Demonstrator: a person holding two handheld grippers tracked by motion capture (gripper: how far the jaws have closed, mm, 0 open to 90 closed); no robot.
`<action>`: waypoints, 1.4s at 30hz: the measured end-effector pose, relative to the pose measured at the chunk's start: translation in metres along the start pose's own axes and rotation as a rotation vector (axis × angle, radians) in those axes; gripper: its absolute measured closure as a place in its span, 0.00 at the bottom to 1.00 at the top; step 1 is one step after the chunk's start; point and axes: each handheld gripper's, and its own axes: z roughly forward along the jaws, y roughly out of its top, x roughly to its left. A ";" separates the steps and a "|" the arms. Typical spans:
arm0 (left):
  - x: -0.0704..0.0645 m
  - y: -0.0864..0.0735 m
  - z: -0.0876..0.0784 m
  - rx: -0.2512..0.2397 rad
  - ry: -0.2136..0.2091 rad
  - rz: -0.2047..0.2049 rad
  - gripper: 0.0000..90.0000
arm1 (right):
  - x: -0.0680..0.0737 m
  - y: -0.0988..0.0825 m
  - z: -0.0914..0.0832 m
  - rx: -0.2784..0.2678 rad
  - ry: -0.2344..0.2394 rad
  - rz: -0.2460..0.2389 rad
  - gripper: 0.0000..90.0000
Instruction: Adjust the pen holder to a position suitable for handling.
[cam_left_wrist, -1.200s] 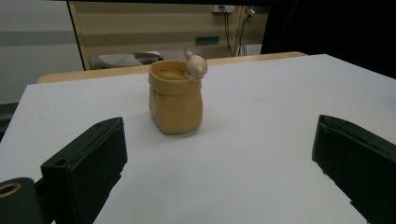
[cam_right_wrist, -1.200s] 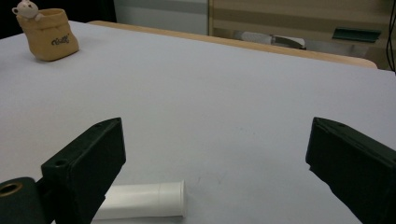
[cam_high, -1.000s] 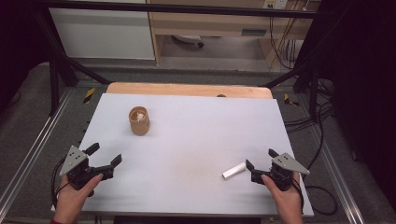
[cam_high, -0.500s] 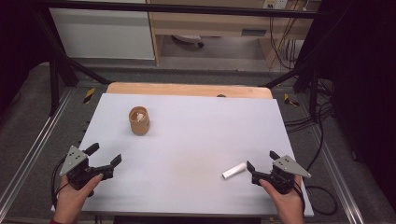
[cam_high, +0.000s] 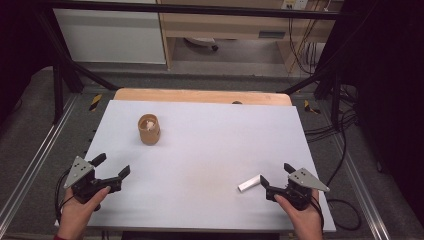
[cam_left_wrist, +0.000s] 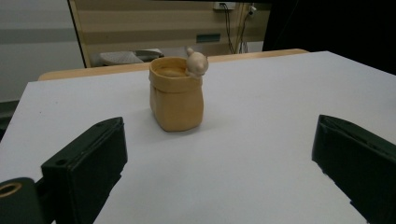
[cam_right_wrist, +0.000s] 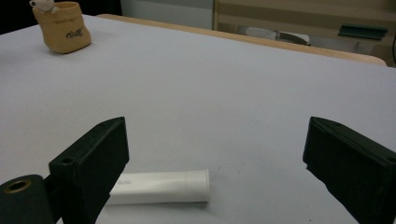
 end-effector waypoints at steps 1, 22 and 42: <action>0.000 0.000 0.000 0.000 0.000 0.000 0.03 | 0.002 0.000 0.000 0.000 0.007 -0.003 0.09; 0.000 0.000 0.000 0.009 0.005 0.003 0.03 | 0.030 -0.010 0.007 0.146 0.171 -0.118 0.87; 0.000 -0.001 0.001 0.013 0.003 0.003 0.04 | 0.049 -0.024 0.027 0.302 0.273 -0.232 1.00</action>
